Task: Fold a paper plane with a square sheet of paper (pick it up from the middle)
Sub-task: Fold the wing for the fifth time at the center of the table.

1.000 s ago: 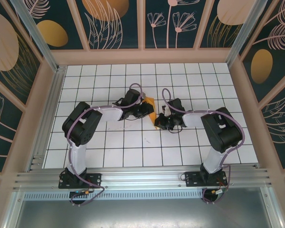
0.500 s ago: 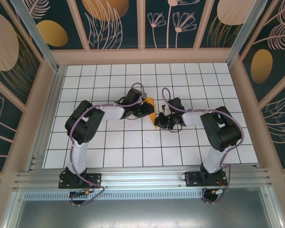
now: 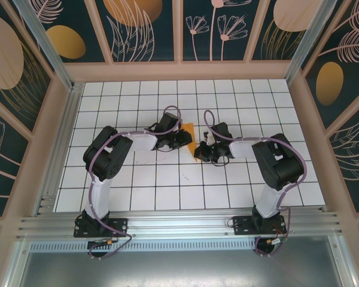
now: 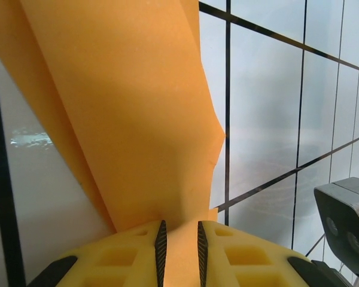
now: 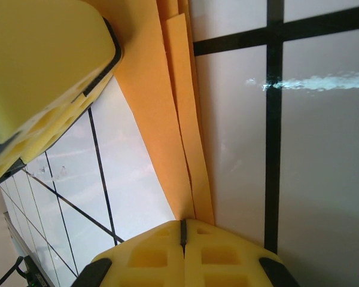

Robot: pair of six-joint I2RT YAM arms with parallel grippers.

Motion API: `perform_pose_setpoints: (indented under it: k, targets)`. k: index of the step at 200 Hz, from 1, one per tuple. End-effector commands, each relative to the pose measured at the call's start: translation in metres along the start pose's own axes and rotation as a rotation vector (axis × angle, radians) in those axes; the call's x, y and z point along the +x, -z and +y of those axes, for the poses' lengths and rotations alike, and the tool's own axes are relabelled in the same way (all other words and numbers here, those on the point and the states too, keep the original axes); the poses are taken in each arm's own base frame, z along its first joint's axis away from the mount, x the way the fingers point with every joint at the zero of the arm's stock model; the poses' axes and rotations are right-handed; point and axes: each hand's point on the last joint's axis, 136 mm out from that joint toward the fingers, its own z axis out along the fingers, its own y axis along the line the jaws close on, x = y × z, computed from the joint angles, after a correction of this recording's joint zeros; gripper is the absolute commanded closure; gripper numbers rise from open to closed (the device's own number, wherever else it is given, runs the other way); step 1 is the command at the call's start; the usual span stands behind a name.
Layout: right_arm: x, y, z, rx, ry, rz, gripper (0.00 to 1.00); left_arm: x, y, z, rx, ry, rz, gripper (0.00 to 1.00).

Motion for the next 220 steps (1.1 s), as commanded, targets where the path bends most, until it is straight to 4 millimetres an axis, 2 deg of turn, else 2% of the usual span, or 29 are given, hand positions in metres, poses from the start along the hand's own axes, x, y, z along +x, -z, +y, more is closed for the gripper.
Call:
perform_pose_setpoints:
  k: [1,46,92,135,182,220]
  targets:
    - [0.016,-0.008,-0.046,0.157,-0.074,0.04,0.96,-0.01,0.0,0.017,-0.069,0.035,-0.037,0.76]
    - [0.019,-0.008,-0.049,0.17,-0.076,0.047,0.96,-0.015,-0.001,0.02,-0.09,0.041,-0.051,0.75]
    - [0.023,-0.009,-0.052,0.18,-0.079,0.061,0.96,-0.03,-0.001,0.027,-0.121,0.037,-0.075,0.75]
    - [0.024,-0.009,-0.053,0.186,-0.08,0.066,0.96,-0.039,-0.009,0.033,-0.143,0.032,-0.072,0.75]
    - [0.025,-0.009,-0.055,0.189,-0.082,0.069,0.96,-0.047,-0.01,0.051,-0.224,0.056,-0.093,0.75]
    - [0.029,-0.01,-0.057,0.195,-0.081,0.081,0.96,-0.065,-0.011,0.049,-0.213,0.051,-0.111,0.75]
